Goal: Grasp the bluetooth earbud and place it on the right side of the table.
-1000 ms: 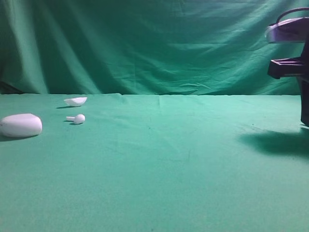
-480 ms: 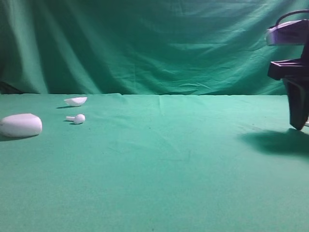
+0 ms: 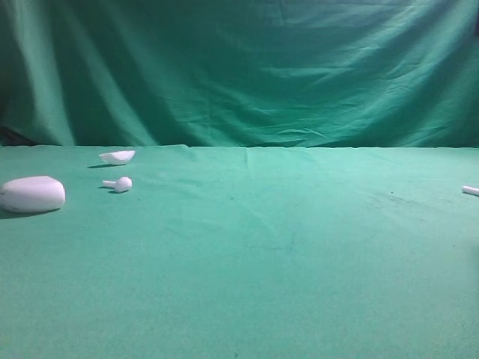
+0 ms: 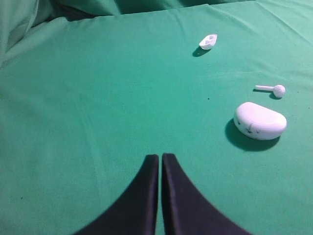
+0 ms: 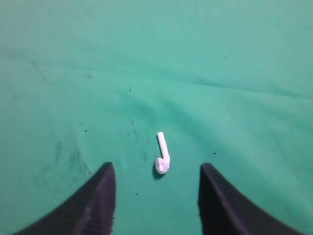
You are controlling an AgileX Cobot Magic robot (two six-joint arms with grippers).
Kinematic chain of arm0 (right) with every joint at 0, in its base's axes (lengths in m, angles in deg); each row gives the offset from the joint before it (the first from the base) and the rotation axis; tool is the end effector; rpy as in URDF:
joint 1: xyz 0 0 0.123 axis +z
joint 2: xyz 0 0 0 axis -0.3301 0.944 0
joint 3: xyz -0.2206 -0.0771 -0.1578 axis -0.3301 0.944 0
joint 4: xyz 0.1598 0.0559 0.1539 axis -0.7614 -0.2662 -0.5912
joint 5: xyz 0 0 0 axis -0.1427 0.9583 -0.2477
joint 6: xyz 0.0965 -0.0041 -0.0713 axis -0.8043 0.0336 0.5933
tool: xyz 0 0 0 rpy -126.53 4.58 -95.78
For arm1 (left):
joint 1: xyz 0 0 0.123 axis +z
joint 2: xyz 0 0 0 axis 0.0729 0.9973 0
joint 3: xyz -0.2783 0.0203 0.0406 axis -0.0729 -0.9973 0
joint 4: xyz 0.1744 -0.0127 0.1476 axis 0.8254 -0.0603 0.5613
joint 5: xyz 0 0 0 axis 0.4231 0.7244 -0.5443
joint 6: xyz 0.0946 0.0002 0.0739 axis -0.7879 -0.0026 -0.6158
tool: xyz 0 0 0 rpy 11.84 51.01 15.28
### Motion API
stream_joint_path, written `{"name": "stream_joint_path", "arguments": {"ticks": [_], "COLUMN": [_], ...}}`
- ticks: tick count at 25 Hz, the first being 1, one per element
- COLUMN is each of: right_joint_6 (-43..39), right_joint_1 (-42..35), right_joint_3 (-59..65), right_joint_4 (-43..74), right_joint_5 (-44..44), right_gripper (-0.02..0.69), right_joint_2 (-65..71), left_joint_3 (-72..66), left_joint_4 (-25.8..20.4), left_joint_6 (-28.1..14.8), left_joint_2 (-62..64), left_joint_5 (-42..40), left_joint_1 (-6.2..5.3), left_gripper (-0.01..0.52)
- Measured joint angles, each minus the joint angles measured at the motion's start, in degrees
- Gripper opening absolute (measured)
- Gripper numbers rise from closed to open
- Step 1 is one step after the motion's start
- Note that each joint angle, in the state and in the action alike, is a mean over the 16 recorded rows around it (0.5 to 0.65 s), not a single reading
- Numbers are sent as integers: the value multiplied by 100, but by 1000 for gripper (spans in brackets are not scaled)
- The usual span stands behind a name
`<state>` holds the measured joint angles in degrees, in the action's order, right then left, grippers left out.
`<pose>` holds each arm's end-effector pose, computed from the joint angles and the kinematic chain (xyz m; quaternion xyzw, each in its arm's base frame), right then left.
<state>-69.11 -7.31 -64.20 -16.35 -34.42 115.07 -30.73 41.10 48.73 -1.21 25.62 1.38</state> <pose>0.2451 0.0498 0.2683 -0.0840 0.9515 0.0265 0.2949 0.0605 -0.0030 0.1673 0.0499 0.7958 0.0082 0.6034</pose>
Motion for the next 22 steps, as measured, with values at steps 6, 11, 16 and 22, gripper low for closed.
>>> {"name": "stream_joint_path", "arguments": {"ticks": [6,11,16,22], "right_joint_6": [8,23,39,57], "right_joint_1": [0,0,0,0], "right_joint_3": [239,674,1230,1755], "right_joint_4": [-118,-186,-298,-494], "right_joint_5": [385,556,565,472], "right_gripper": [60,3,0,0], "right_joint_2": [-1725,-3106,-4353,-5676], "left_joint_3": [0,0,0,0], "left_joint_4": [1,1,1,1], "left_joint_6": [0,0,0,0], "left_joint_2": [0,0,0,0], "left_joint_5": [0,0,0,0], "left_joint_1": [0,0,0,0], "left_gripper": [0,0,0,0]}}
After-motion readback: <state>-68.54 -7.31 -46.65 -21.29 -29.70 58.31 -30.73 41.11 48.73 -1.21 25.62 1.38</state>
